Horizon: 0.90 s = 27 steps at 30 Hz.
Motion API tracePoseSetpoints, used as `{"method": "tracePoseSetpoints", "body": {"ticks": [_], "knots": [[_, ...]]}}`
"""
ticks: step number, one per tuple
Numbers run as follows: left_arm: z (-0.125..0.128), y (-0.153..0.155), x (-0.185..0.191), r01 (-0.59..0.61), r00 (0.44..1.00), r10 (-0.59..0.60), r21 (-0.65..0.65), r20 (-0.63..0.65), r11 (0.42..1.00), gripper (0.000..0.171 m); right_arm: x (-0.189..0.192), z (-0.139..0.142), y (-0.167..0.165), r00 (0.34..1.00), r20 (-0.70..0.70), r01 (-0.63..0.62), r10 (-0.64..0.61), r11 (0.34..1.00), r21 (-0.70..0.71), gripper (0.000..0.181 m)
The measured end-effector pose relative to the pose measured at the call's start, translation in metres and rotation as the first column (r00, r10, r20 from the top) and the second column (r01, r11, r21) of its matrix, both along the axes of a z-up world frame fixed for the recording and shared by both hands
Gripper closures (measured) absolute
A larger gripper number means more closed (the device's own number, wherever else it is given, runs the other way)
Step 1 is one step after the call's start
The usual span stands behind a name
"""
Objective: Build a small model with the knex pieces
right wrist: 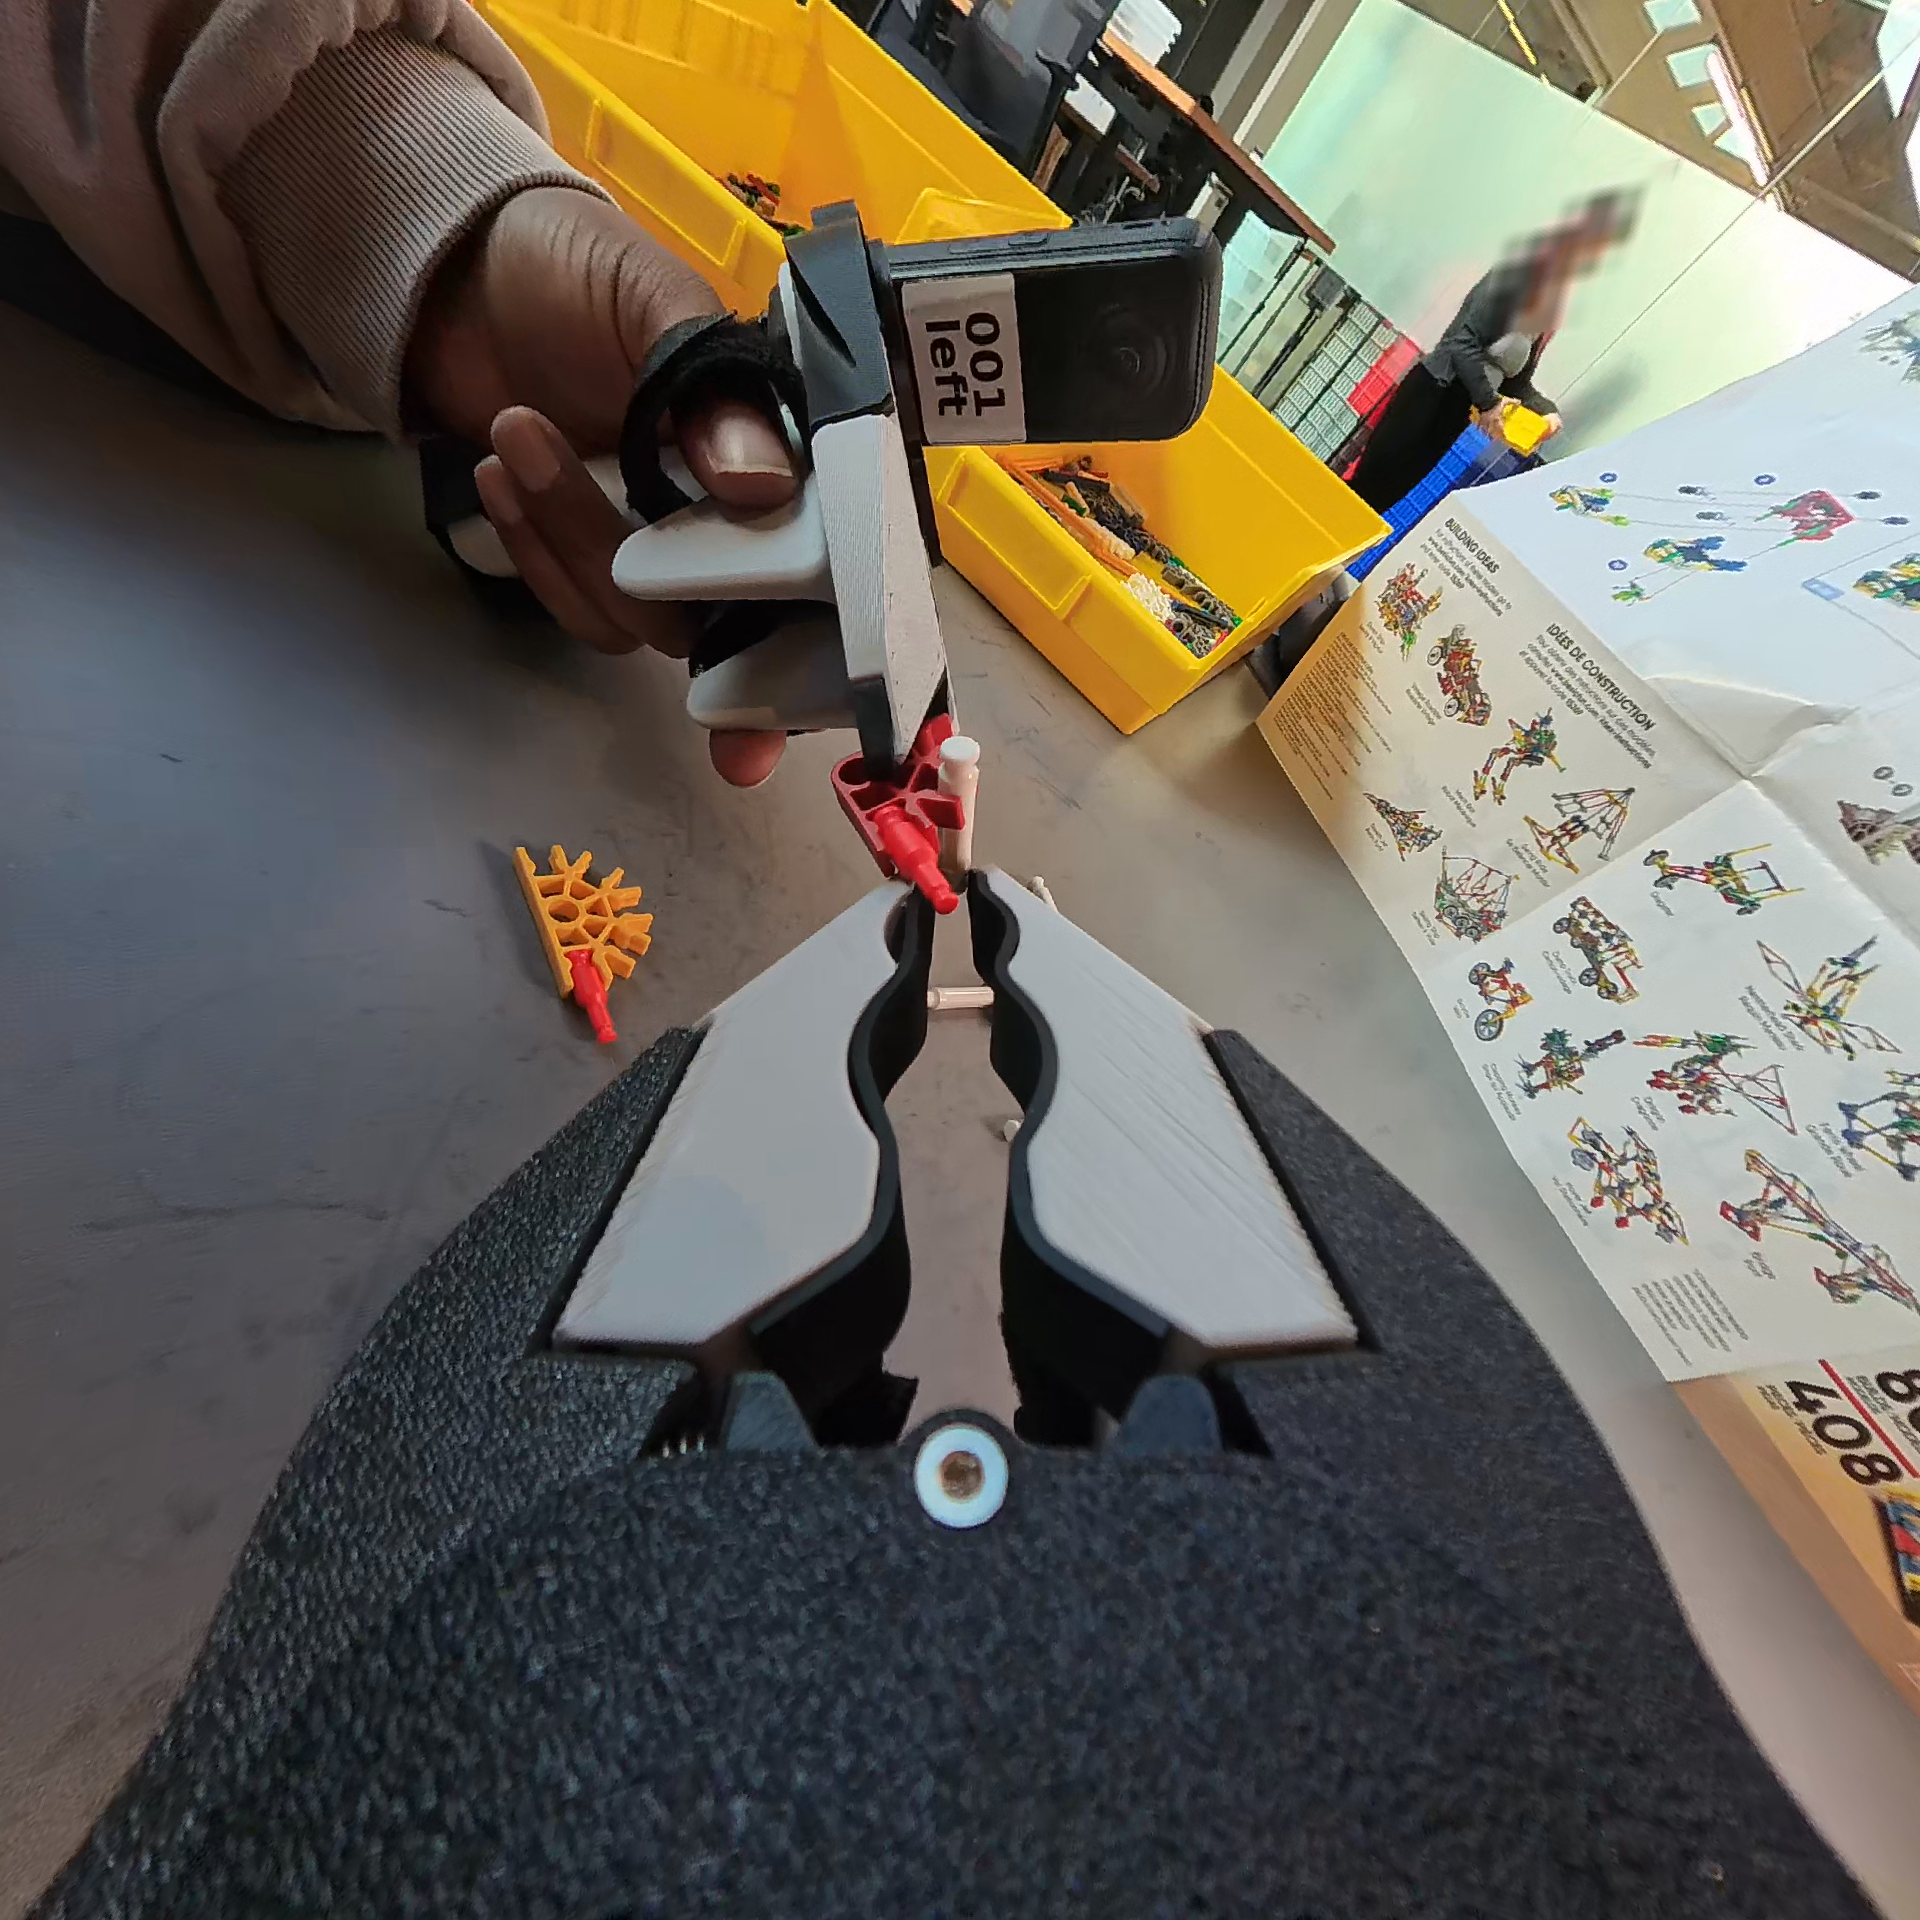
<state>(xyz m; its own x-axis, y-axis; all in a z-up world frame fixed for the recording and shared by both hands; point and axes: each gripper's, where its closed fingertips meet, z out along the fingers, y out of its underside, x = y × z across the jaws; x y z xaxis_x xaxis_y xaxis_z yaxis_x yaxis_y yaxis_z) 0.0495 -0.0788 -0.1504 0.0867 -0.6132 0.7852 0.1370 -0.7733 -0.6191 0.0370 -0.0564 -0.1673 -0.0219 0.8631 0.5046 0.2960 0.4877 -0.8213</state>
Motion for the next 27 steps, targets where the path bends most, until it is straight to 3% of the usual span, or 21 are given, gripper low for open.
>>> {"method": "tracePoseSetpoints", "body": {"ticks": [14, 21, 27], "knots": [[0.005, 0.002, -0.004, 0.012, 0.997, -0.006, -0.071, 0.079, 0.997, 0.166, -0.001, 0.003, -0.003, 1.0, -0.017, -0.018, 0.018, 1.0, -0.006, 0.177], [0.01, -0.001, -0.004, 0.041, 0.99, -0.024, -0.117, 0.14, 0.992, 0.166, 0.001, 0.006, -0.017, 0.995, -0.03, -0.098, 0.097, 0.994, -0.05, 0.161], [0.009, 0.0, -0.004, 0.05, 0.987, -0.026, -0.15, 0.157, 0.987, 0.166, 0.0, 0.005, -0.017, 0.995, -0.026, -0.102, 0.101, 0.993, -0.062, 0.161]]}}
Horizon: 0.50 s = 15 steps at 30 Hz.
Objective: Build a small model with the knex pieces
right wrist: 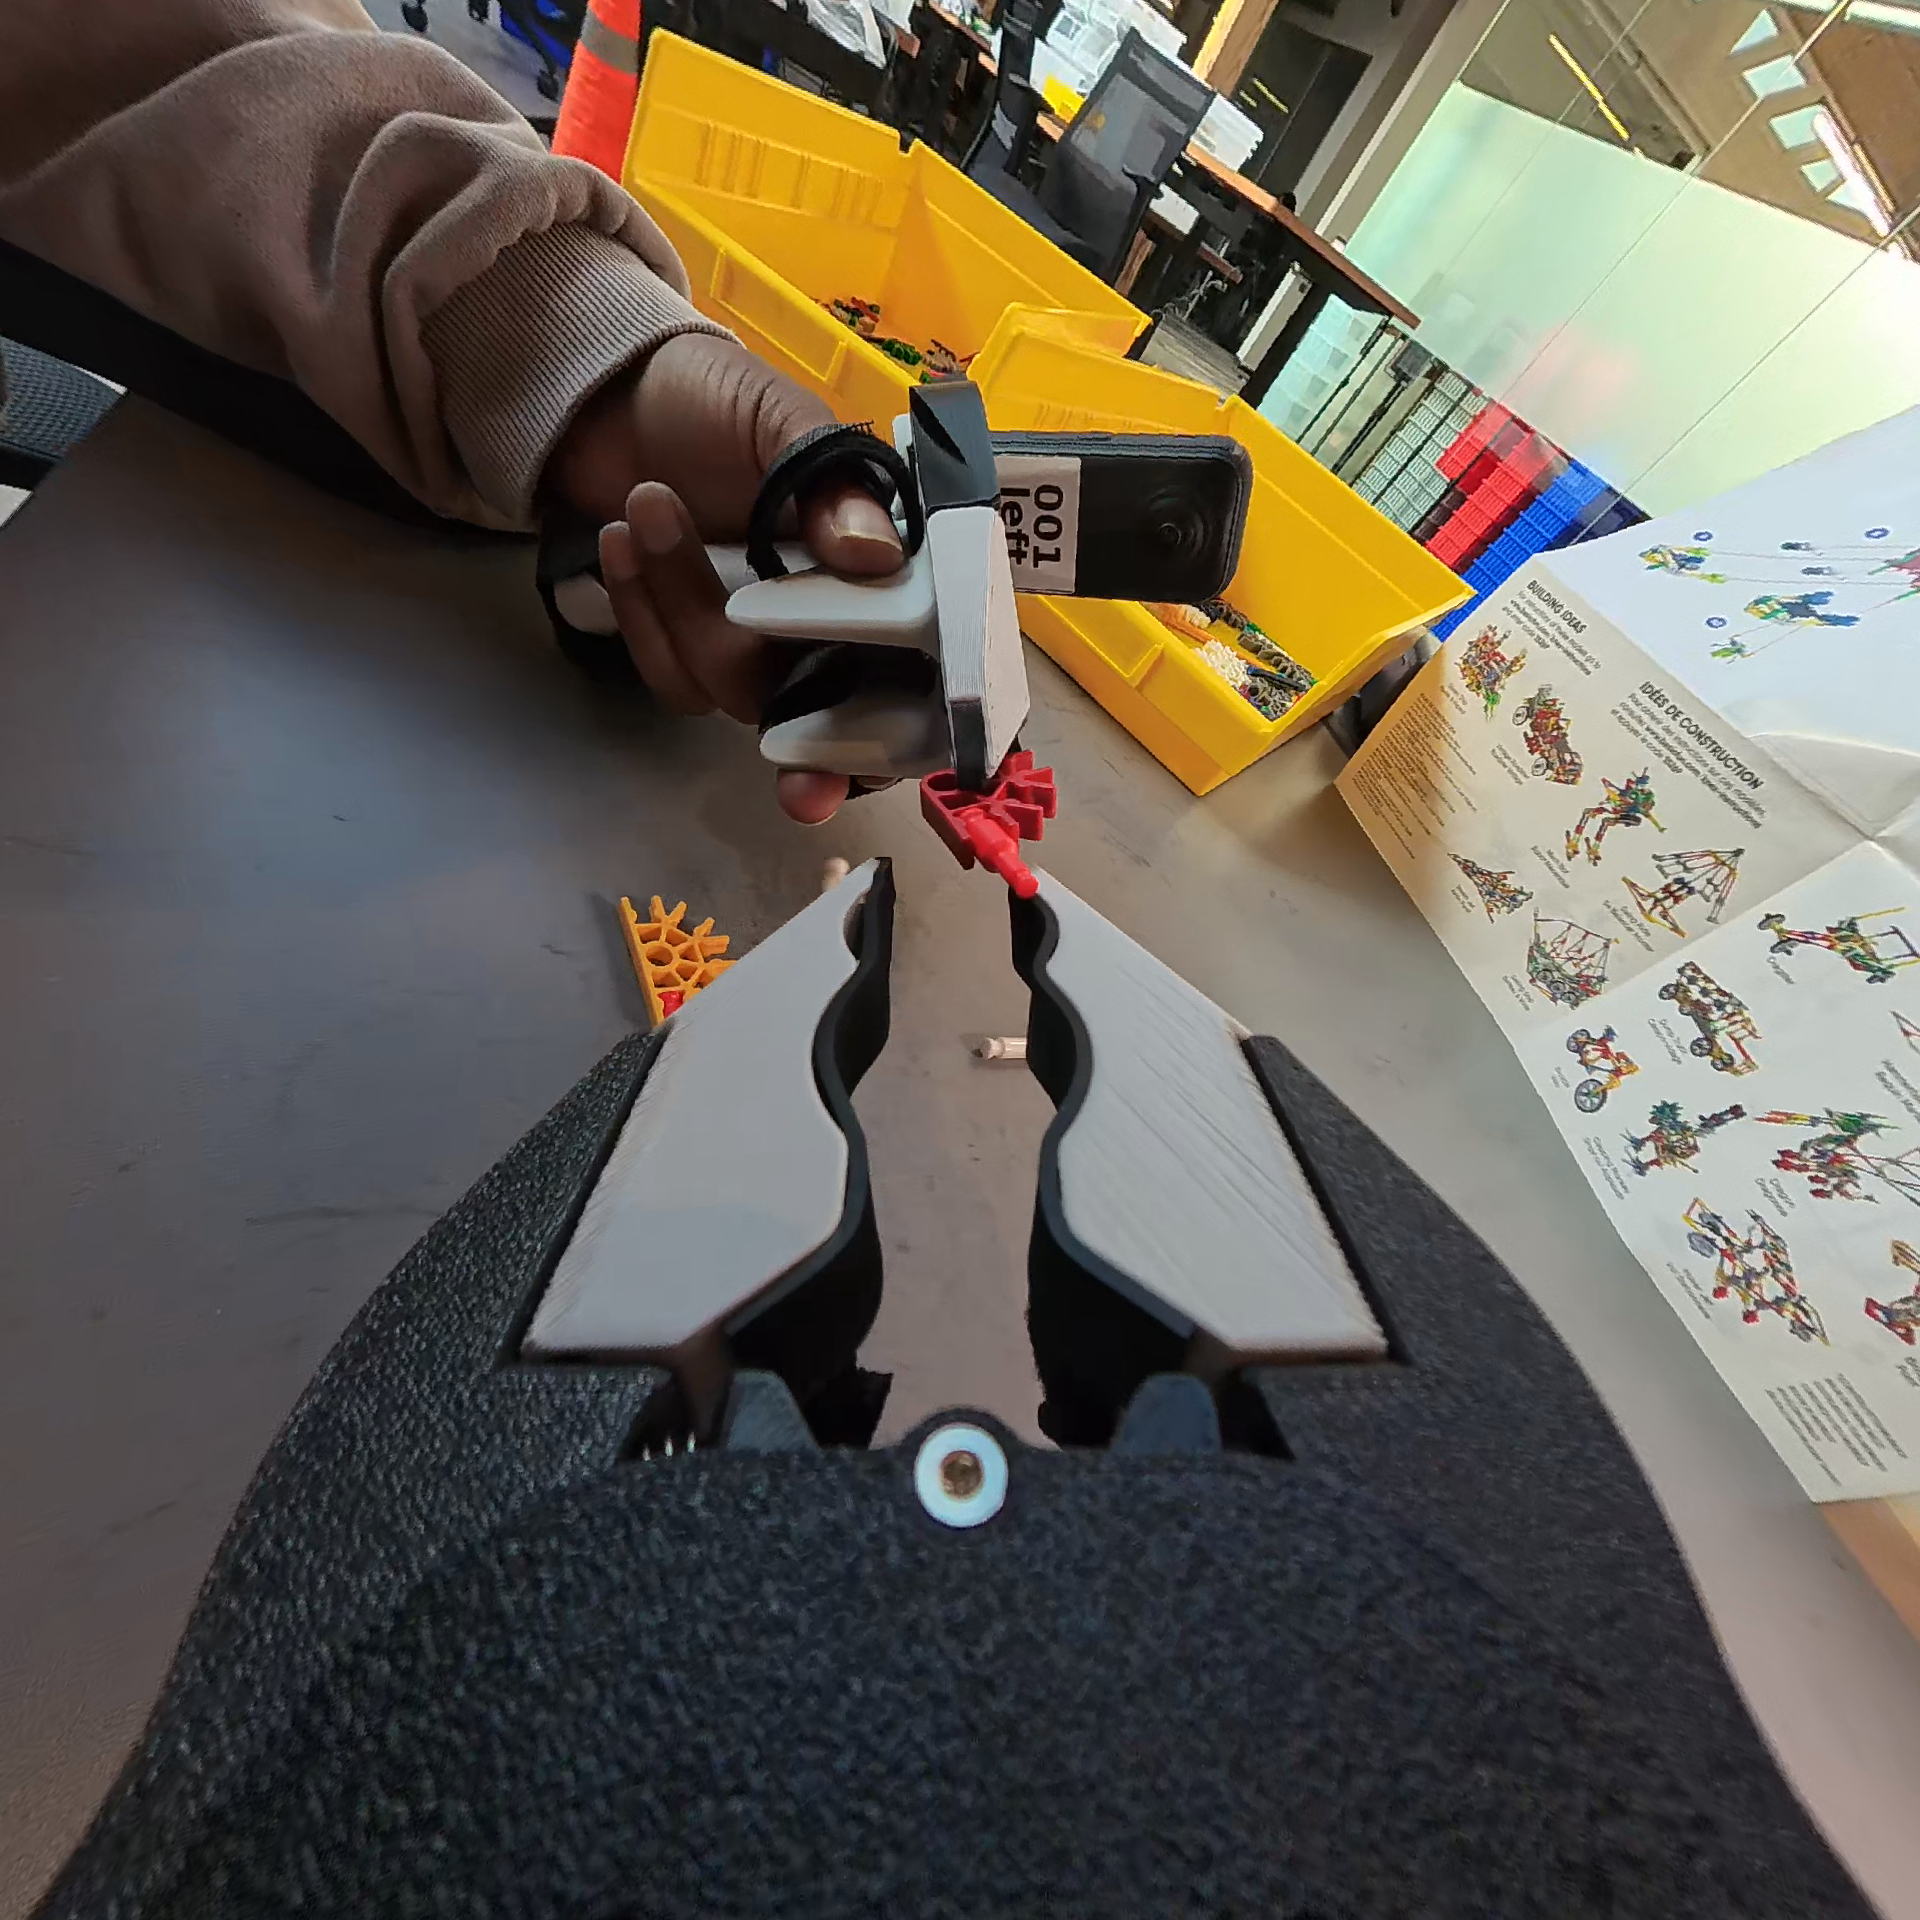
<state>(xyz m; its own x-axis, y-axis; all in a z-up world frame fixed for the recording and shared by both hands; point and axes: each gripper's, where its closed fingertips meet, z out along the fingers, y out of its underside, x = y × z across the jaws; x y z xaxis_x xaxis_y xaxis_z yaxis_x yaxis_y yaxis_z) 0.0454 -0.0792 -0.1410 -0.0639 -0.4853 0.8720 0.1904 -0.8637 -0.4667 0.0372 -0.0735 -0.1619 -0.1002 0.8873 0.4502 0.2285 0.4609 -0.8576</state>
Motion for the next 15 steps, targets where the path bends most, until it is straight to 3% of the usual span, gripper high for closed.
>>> {"method": "tracePoseSetpoints", "body": {"ticks": [6, 10, 15], "knots": [[0.0, 0.002, -0.002, -0.016, 1.0, 0.017, 0.009, -0.012, 1.0, 0.166, -0.001, -0.002, 0.003, 1.0, 0.01, 0.018, -0.018, 1.0, 0.001, 0.16], [0.008, 0.016, -0.021, -0.101, 0.994, 0.104, 0.069, -0.029, 0.992, 0.166, -0.001, -0.003, 0.008, 0.999, 0.026, 0.043, -0.043, 0.999, -0.017, 0.16], [-0.005, 0.035, -0.054, -0.158, 0.943, 0.217, 0.235, -0.252, 0.959, 0.166, -0.009, -0.027, 0.004, 0.973, 0.228, -0.016, 0.045, 0.992, -0.129, 0.165]]}}
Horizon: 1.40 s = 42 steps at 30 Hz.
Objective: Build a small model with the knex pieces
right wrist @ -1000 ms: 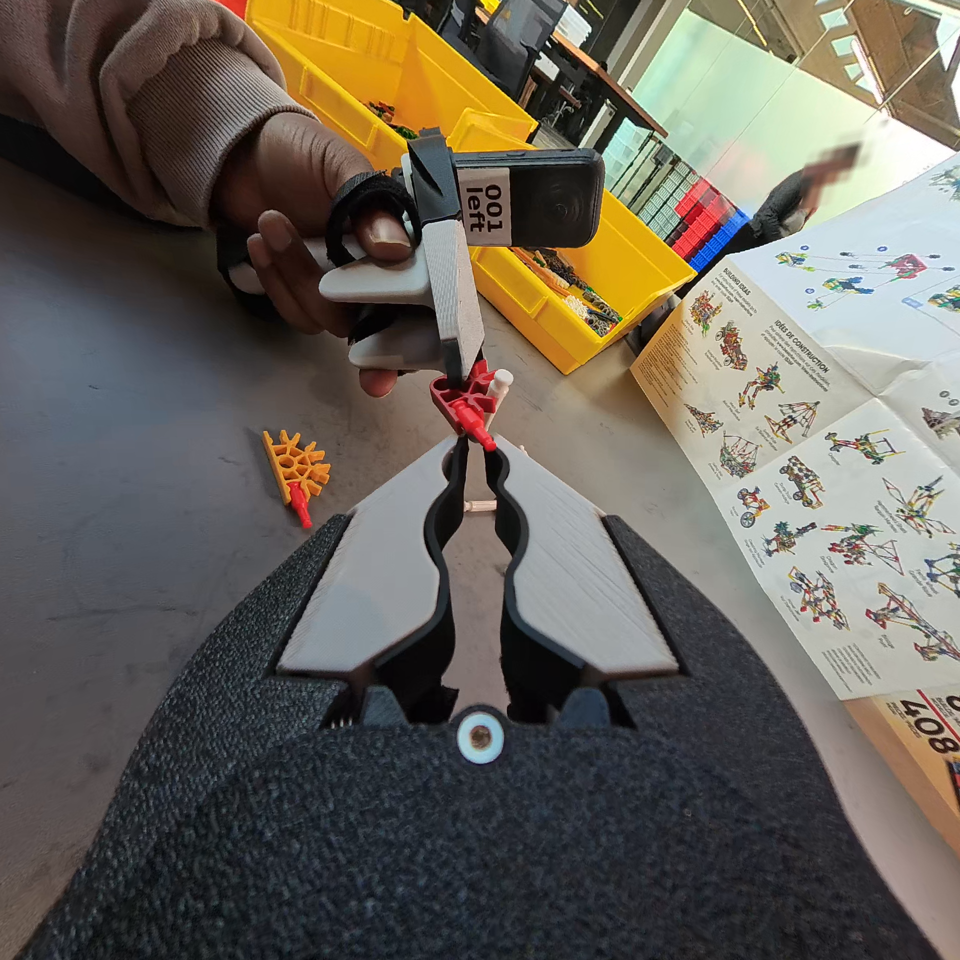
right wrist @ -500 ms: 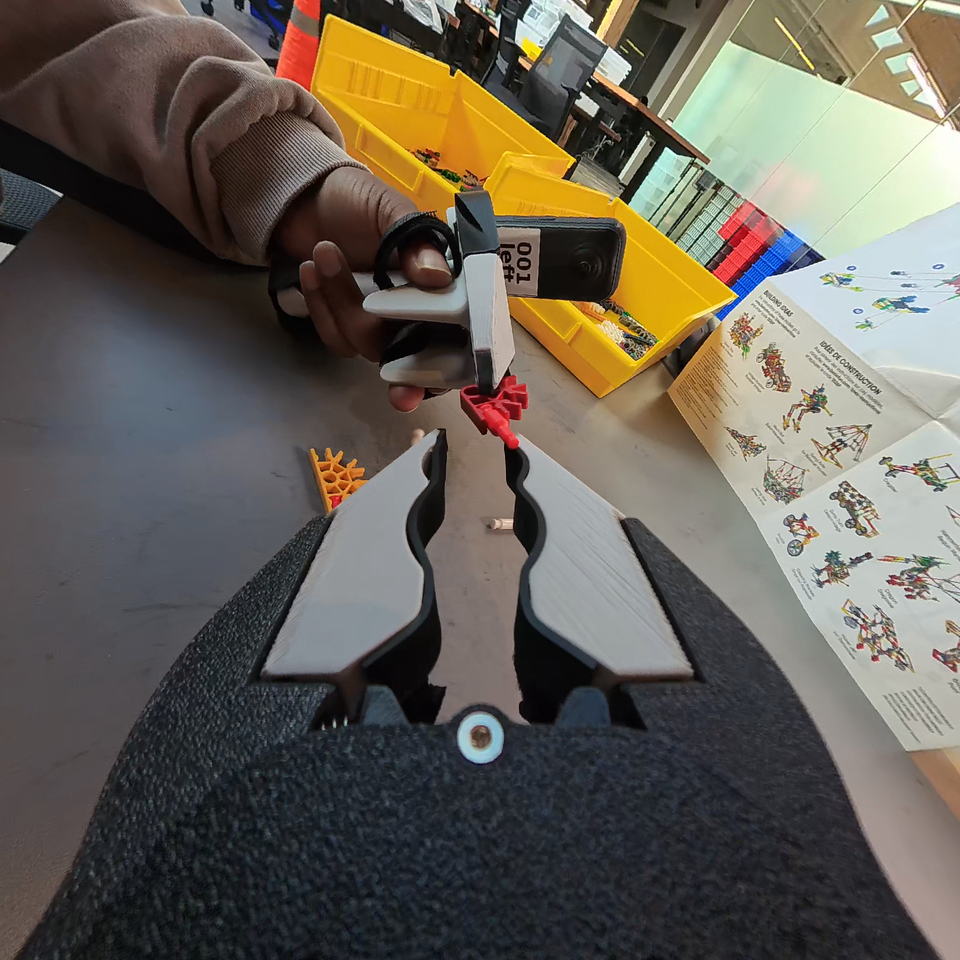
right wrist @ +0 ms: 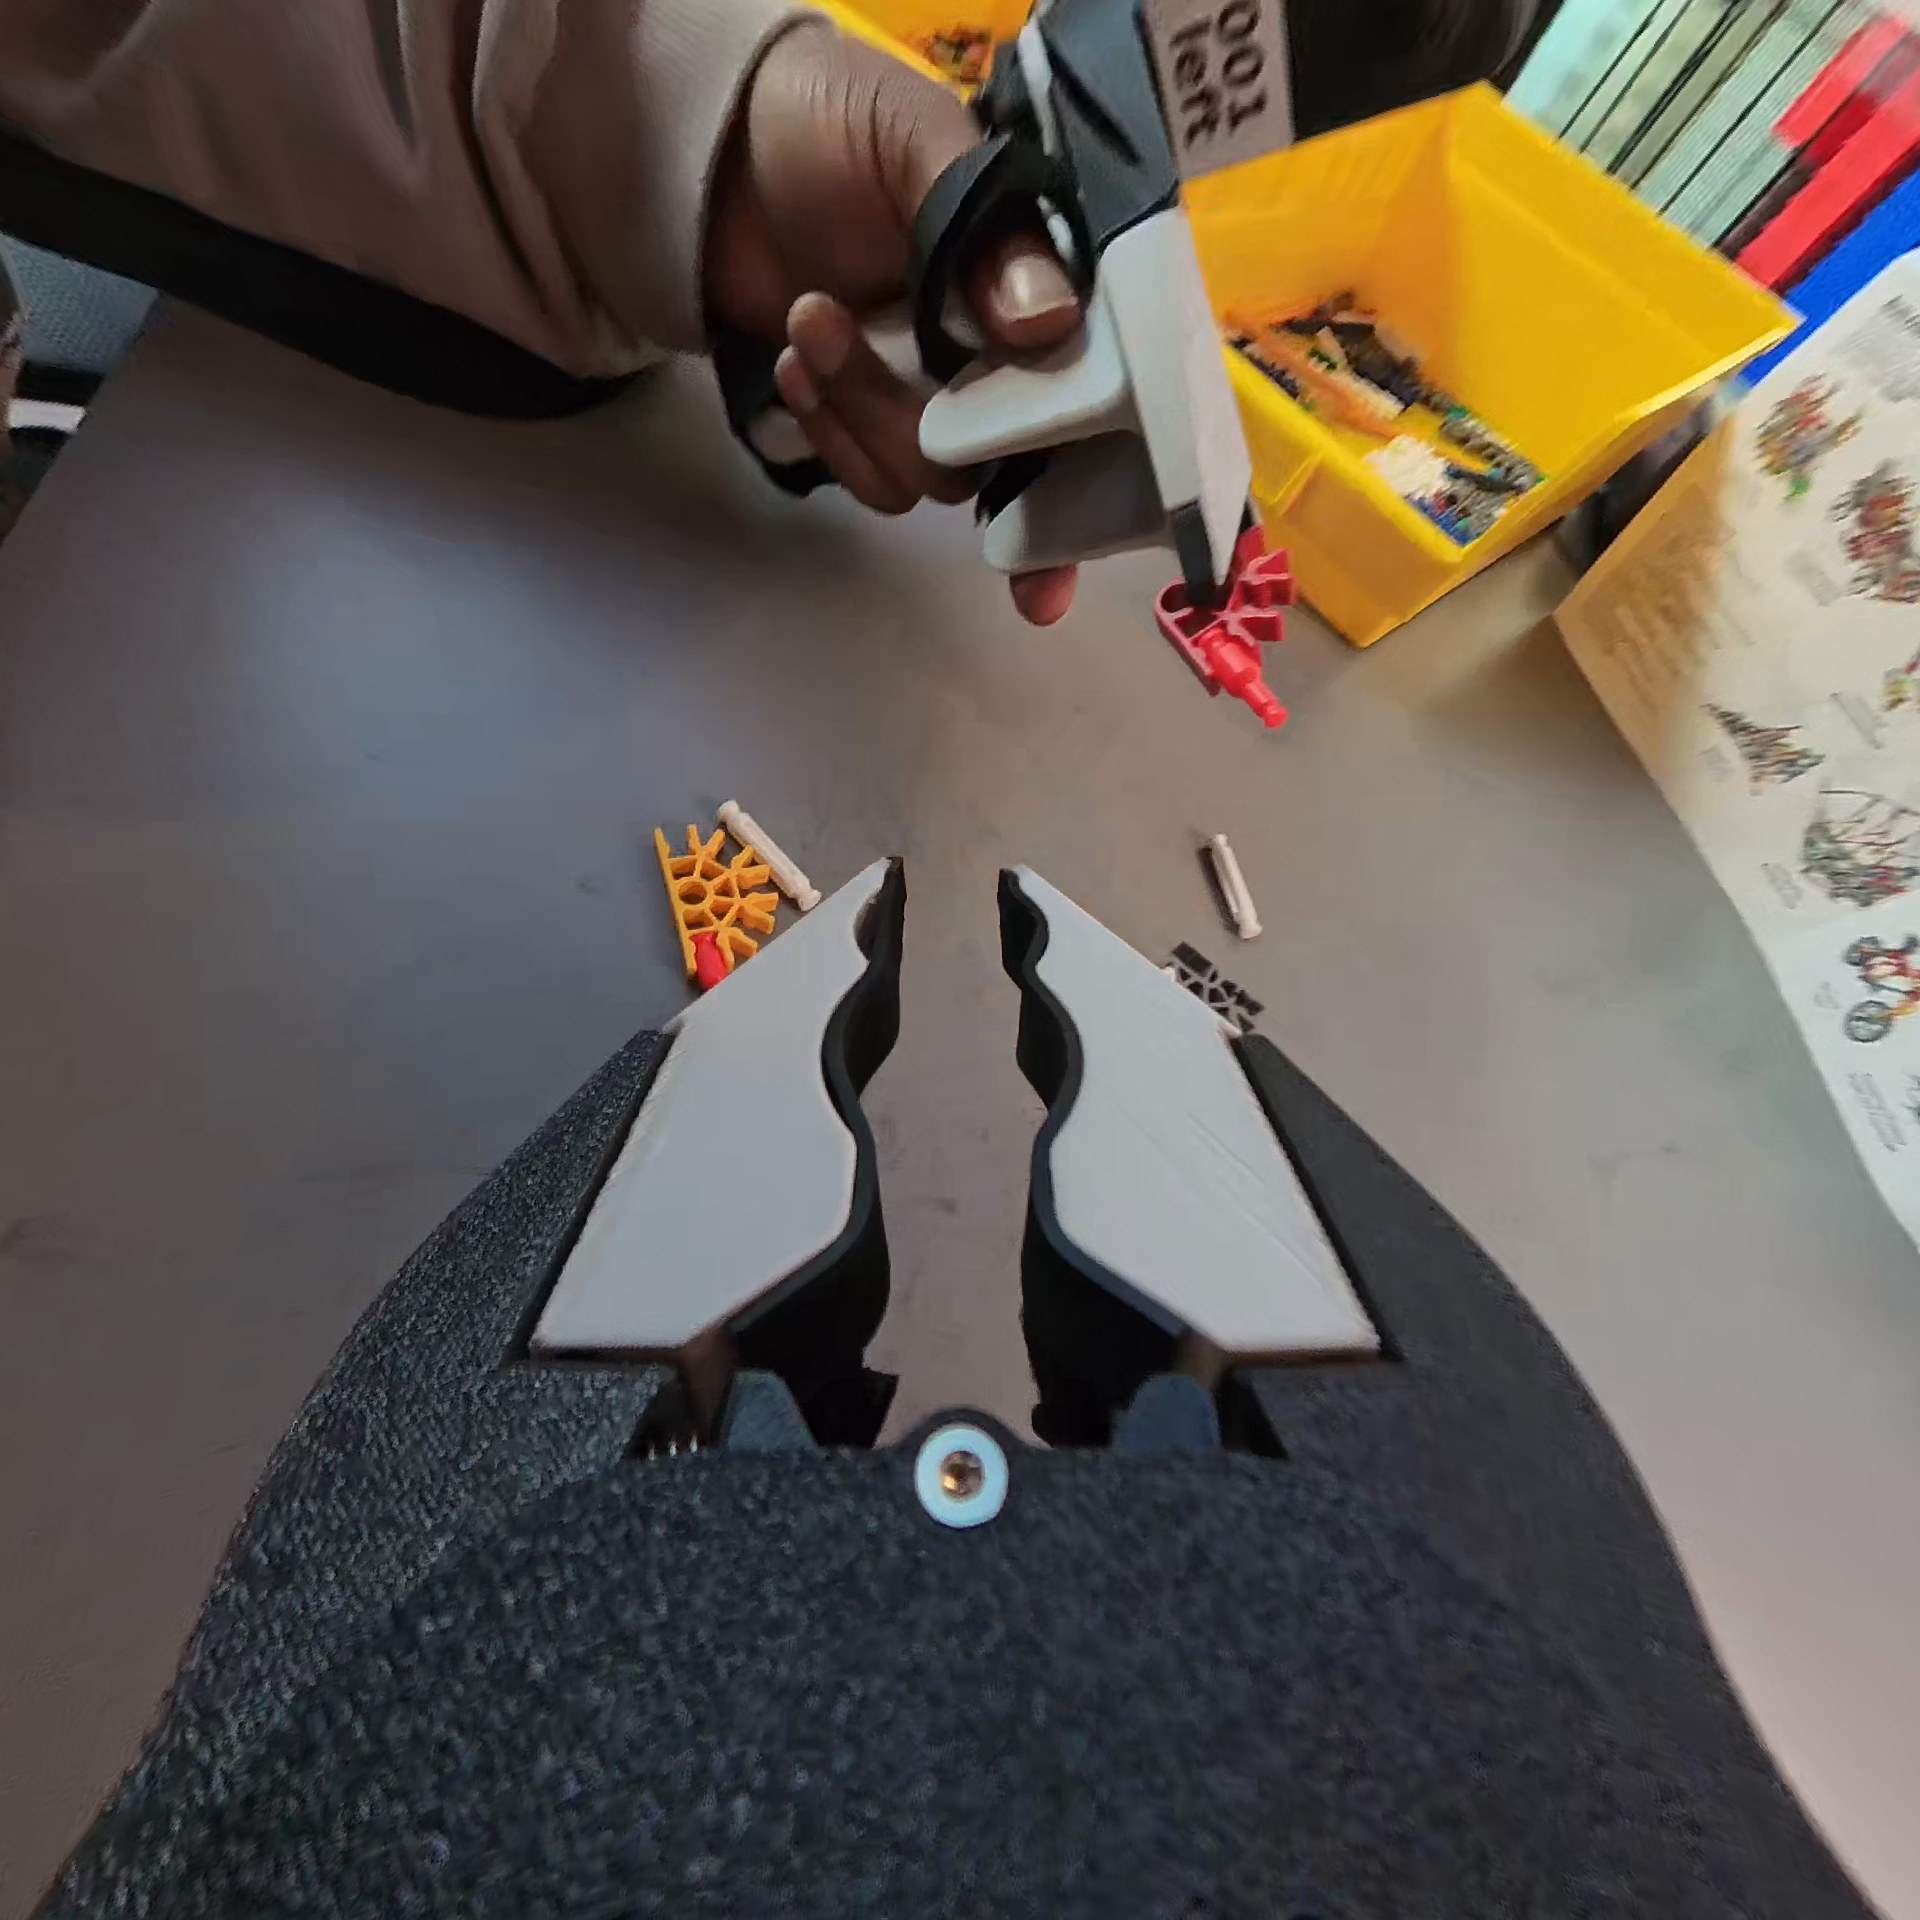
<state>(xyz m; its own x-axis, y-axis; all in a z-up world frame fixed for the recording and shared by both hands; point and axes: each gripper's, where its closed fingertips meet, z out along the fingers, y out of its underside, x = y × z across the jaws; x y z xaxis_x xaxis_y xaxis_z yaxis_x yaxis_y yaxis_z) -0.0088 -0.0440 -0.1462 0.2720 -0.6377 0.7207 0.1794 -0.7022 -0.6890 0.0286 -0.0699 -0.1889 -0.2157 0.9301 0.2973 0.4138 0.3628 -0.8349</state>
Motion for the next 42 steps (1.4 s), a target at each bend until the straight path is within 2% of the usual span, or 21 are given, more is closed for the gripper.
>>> {"method": "tracePoseSetpoints", "body": {"ticks": [4, 9, 12, 15, 18, 24, 28, 32, 36, 39, 42], "knots": [[-0.029, 0.005, -0.015, -0.019, 0.958, 0.044, 0.091, -0.284, 0.996, 0.166, -0.01, -0.02, -0.007, 0.976, 0.2, -0.097, 0.089, 0.995, 0.032, 0.166], [-0.052, 0.004, -0.016, 0.022, 0.884, 0.053, 0.155, -0.465, 0.988, 0.166, -0.019, -0.04, -0.024, 0.889, 0.411, -0.233, 0.202, 0.972, 0.026, 0.166], [-0.059, 0.0, -0.015, 0.067, 0.85, 0.04, 0.183, -0.526, 0.981, 0.166, -0.022, -0.044, -0.022, 0.854, 0.467, -0.275, 0.228, 0.961, 0.035, 0.167], [-0.066, -0.007, -0.017, 0.156, 0.801, 0.01, 0.226, -0.599, 0.962, 0.166, -0.019, -0.043, -0.021, 0.828, 0.489, -0.303, 0.272, 0.953, -0.017, 0.168], [-0.077, -0.011, -0.022, 0.226, 0.745, 0.0, 0.251, -0.667, 0.941, 0.166, -0.017, -0.04, -0.021, 0.824, 0.485, -0.307, 0.293, 0.95, -0.052, 0.17], [-0.086, -0.017, -0.023, 0.283, 0.698, -0.026, 0.242, -0.716, 0.928, 0.165, -0.019, -0.04, -0.028, 0.813, 0.48, -0.339, 0.33, 0.938, -0.072, 0.175], [-0.087, -0.018, -0.022, 0.288, 0.698, -0.032, 0.24, -0.716, 0.927, 0.165, -0.025, -0.039, -0.028, 0.809, 0.478, -0.358, 0.343, 0.932, -0.061, 0.175], [-0.087, -0.019, -0.022, 0.286, 0.703, -0.039, 0.233, -0.71, 0.929, 0.165, -0.025, -0.047, -0.036, 0.769, 0.517, -0.395, 0.376, 0.915, -0.078, 0.174], [-0.086, -0.022, -0.019, 0.297, 0.713, -0.063, 0.22, -0.698, 0.929, 0.166, -0.025, -0.049, -0.037, 0.759, 0.529, -0.372, 0.381, 0.919, -0.128, 0.177], [-0.086, -0.025, -0.014, 0.311, 0.72, -0.088, 0.207, -0.688, 0.927, 0.165, -0.022, -0.048, -0.031, 0.791, 0.507, -0.328, 0.343, 0.937, -0.122, 0.177], [-0.086, -0.028, -0.01, 0.318, 0.72, -0.093, 0.207, -0.688, 0.925, 0.165, -0.016, -0.036, -0.014, 0.861, 0.451, -0.198, 0.233, 0.972, -0.125, 0.177]]}}
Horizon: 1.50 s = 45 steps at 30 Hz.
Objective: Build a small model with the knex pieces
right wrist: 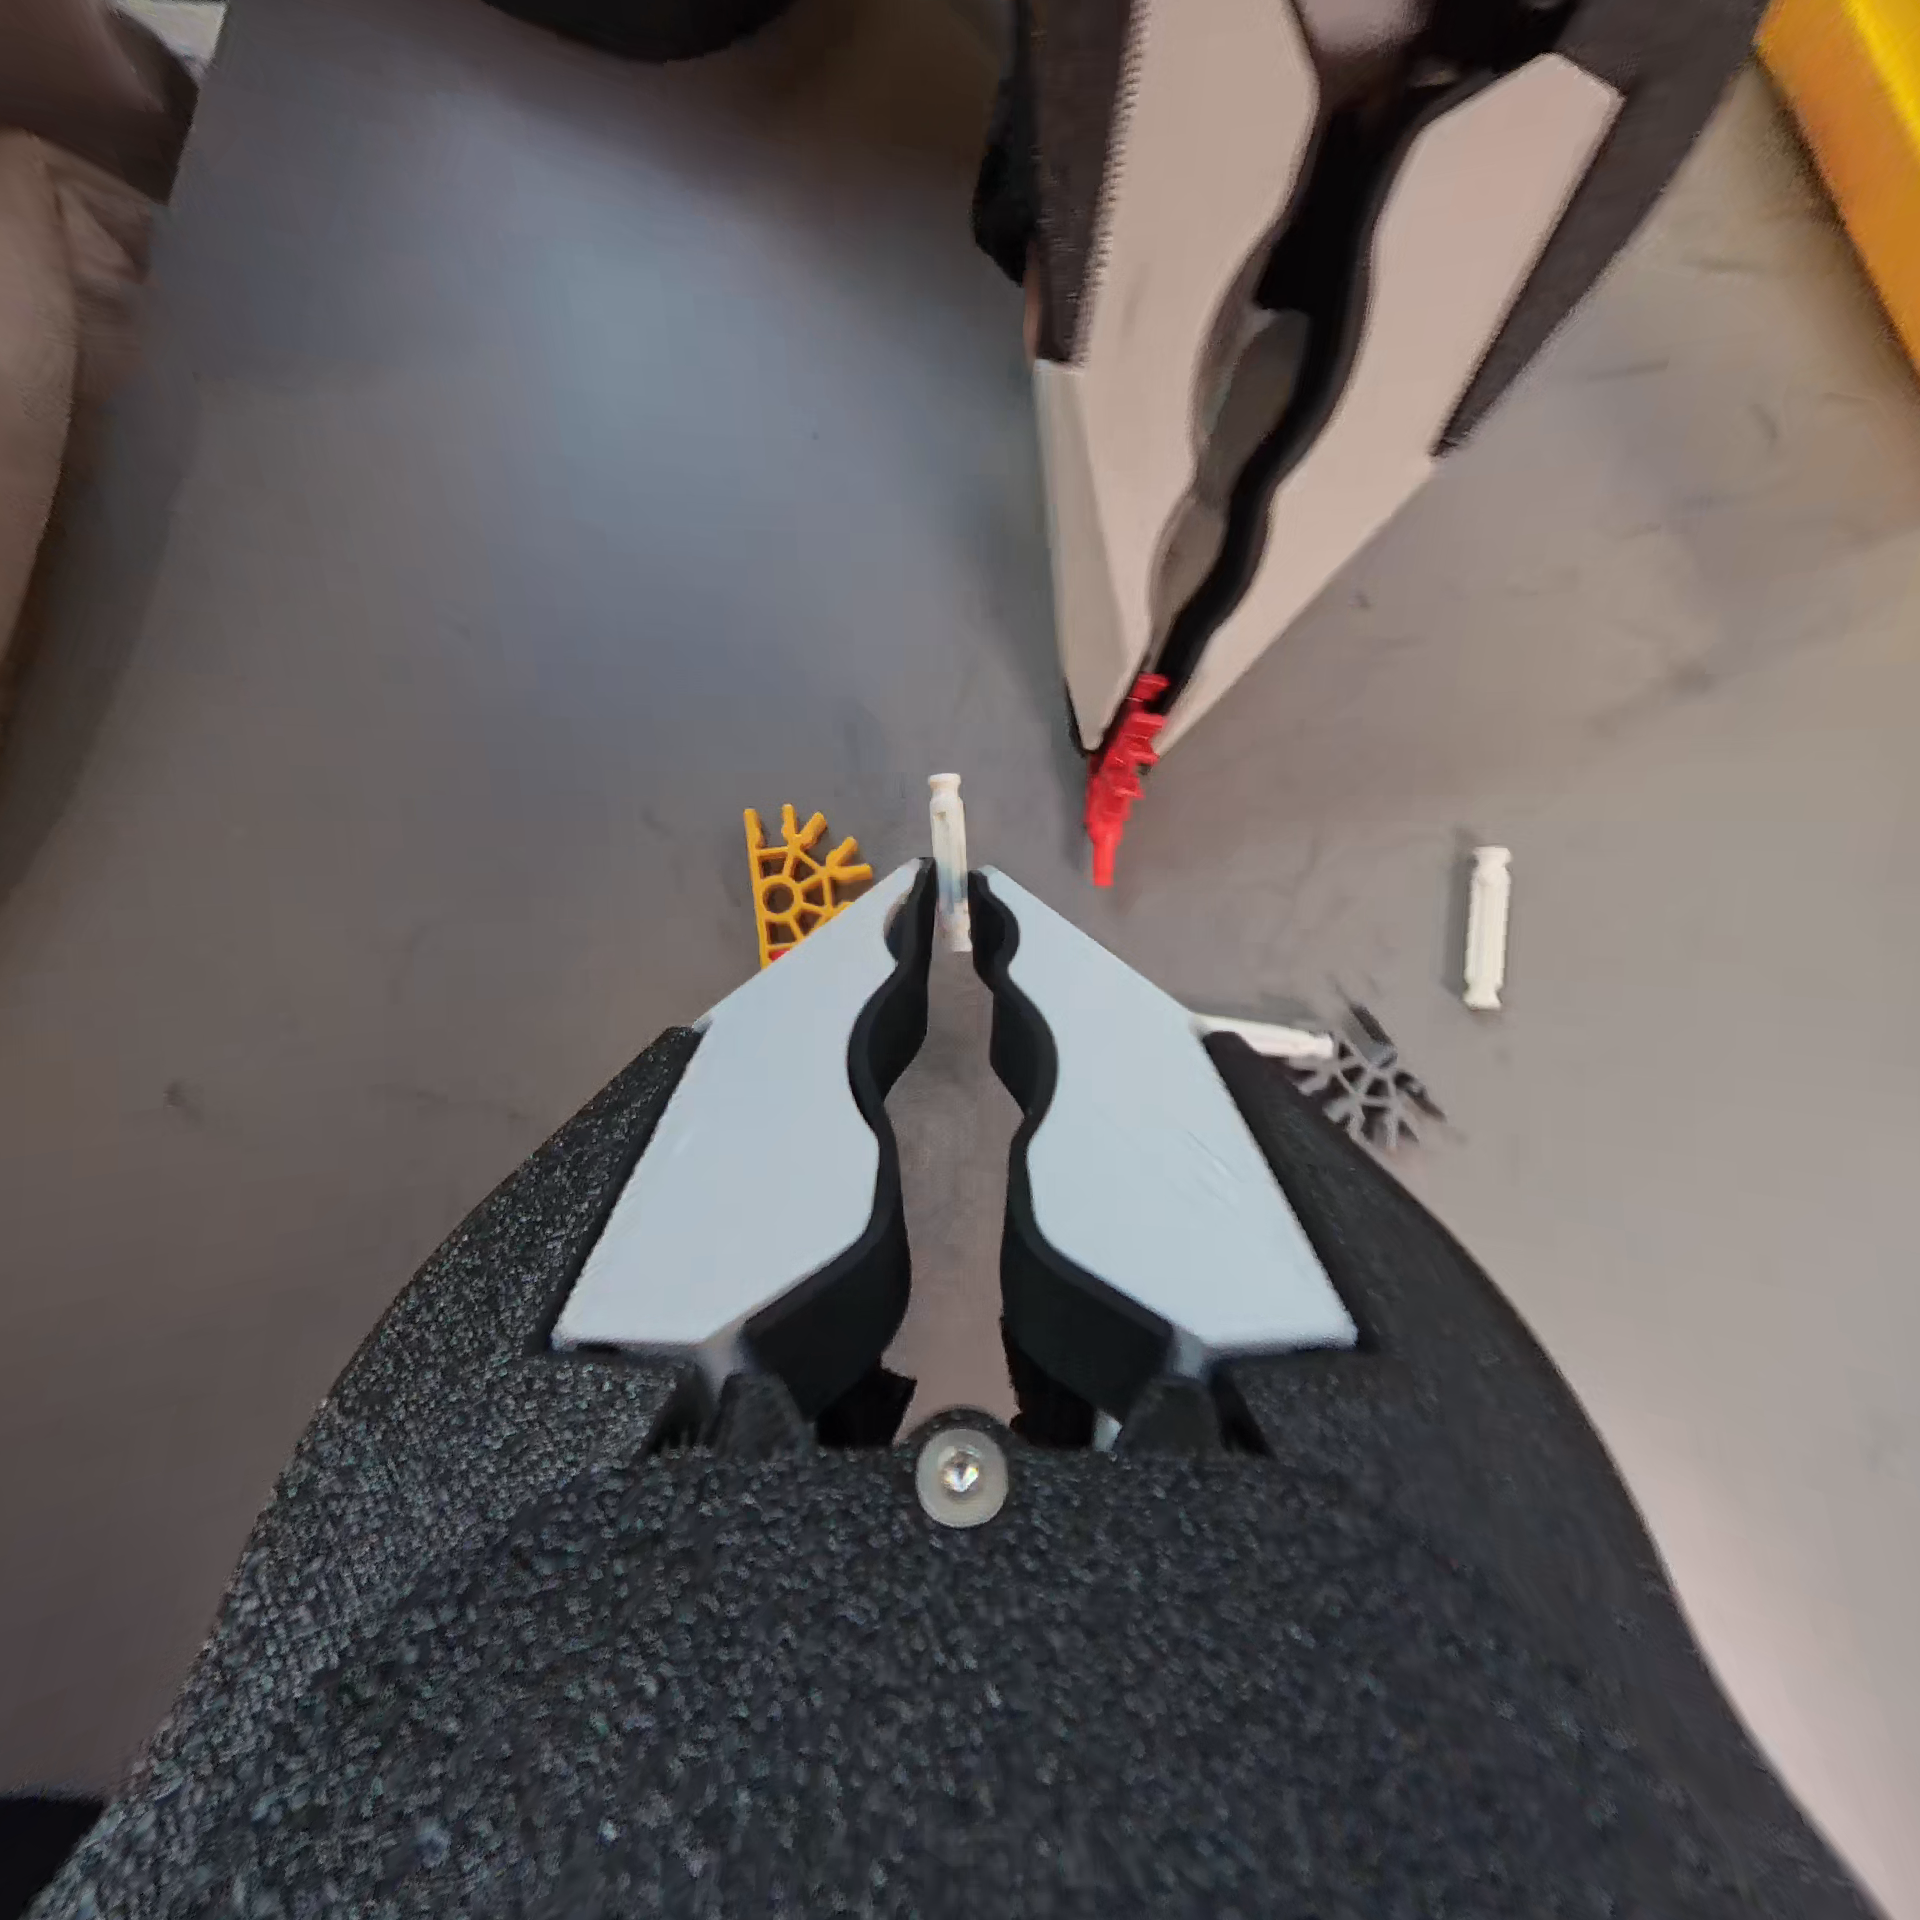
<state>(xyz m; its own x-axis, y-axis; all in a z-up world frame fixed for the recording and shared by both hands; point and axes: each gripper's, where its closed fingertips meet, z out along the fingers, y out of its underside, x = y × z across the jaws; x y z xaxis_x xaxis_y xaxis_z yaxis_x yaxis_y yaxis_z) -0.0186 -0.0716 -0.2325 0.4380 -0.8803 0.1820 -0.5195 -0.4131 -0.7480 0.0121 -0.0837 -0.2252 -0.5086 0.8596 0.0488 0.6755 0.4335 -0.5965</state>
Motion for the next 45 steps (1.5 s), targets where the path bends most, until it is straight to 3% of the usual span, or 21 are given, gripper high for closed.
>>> {"method": "tracePoseSetpoints", "body": {"ticks": [3, 7, 13, 17, 21, 28, 35, 45], "knots": [[0.0, 0.001, 0.008, -0.037, 0.999, 0.037, -0.02, 0.007, 0.999, 0.166, 0.01, 0.013, 0.021, 0.979, -0.072, 0.188, -0.189, 0.982, -0.028, 0.177], [0.0, 0.012, 0.02, -0.162, 0.987, 0.163, -0.038, 0.019, 0.986, 0.166, 0.019, 0.013, 0.037, 0.904, -0.079, 0.413, -0.42, 0.907, -0.087, 0.177], [0.0, 0.02, 0.03, -0.314, 0.949, 0.315, -0.035, 0.008, 0.949, 0.166, 0.008, 0.011, 0.048, 0.805, -0.073, 0.574, -0.589, 0.804, -0.159, 0.177], [-0.004, 0.02, 0.032, -0.335, 0.942, 0.335, -0.004, -0.031, 0.942, 0.165, 0.002, 0.004, 0.045, 0.794, -0.037, 0.594, -0.607, 0.787, -0.167, 0.177], [-0.002, 0.014, 0.037, -0.293, 0.956, 0.292, -0.025, -0.017, 0.956, 0.154, 0.006, 0.002, 0.043, 0.797, -0.025, 0.591, -0.603, 0.788, -0.173, 0.177], [0.003, 0.007, 0.034, -0.249, 0.968, 0.248, -0.032, -0.027, 0.968, 0.153, 0.008, 0.003, 0.04, 0.797, -0.017, 0.587, -0.603, 0.781, -0.212, 0.177], [0.002, 0.005, 0.037, -0.24, 0.971, 0.239, -0.034, -0.023, 0.97, 0.164, 0.007, 0.002, 0.038, 0.799, -0.003, 0.583, -0.601, 0.777, -0.236, 0.177], [-0.002, 0.005, 0.039, -0.227, 0.974, 0.226, -0.023, -0.029, 0.974, 0.166, 0.008, 0.004, 0.037, 0.821, -0.011, 0.553, -0.571, 0.799, -0.238, 0.177]]}}
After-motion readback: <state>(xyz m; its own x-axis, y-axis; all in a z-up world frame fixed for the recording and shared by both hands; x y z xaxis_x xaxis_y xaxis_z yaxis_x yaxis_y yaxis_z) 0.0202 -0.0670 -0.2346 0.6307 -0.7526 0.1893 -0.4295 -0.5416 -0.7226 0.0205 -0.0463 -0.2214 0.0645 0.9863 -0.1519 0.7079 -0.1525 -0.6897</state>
